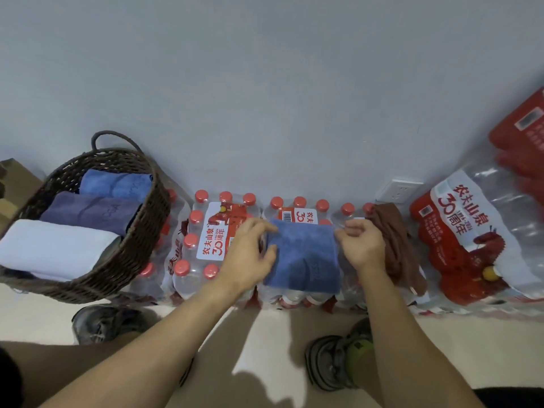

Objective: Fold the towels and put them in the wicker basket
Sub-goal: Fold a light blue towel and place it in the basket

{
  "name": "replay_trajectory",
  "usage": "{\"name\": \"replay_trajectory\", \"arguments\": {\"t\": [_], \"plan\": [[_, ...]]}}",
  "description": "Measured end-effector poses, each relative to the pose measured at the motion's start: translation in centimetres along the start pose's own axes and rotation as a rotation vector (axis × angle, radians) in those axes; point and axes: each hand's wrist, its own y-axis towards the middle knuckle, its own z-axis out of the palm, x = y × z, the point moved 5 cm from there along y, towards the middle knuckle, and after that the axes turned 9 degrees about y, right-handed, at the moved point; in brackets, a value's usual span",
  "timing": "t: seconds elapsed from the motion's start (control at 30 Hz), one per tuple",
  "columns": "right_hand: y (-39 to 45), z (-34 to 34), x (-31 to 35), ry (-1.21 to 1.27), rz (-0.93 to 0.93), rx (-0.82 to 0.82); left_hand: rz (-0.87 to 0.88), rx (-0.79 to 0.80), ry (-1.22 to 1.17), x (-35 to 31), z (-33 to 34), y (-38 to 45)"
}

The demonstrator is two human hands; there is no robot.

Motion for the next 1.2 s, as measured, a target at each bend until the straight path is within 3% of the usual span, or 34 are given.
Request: {"name": "replay_trajectory", "arguments": {"t": [0.17, 0.27, 0.4, 0.5, 0.63, 0.7, 0.83, 1.07, 1.2], "plan": [[-2.3, 1.9, 2.4, -0.023, -0.018, 0.608, 0.207, 0.009, 0.080, -0.9, 2.3, -2.3], [-4.3, 2.4, 1.8, -0.166, -0.054, 0.741, 0.267, 0.136, 0.156, 0.0, 3.7, -3.3], [-5.9, 2.3, 0.2, -0.240, -0.155, 0.689, 0.254, 0.275, 0.260, 1.4, 4.4, -3.6], [-6.3, 1.6, -0.2, -0.316, -0.310, 0.561, 0.253, 0.241, 0.250, 1.3, 4.1, -3.3], [-6.6, 1.3, -0.6, -0.412, -0.387, 0.590, 0.212, 0.166, 0.182, 0.7, 3.4, -2.4], [-6.4, 1.2, -0.8, -0.433, -0.430, 0.519, 0.152, 0.160, 0.152, 0.5, 3.0, -1.7], [-5.1, 0.5, -1.2, -0.372, -0.318, 0.423, -0.011, 0.151, 0.042, 0.7, 2.5, -1.2], [-4.7, 0.9, -1.8, 0.067, -0.046, 0.613, -0.201, 0.039, -0.029, 1.7, 2.6, -0.7], [-4.3, 1.8, -2.6, 0.053, -0.031, 0.418, -0.224, -0.054, 0.015, 2.2, 3.0, -0.5]]}}
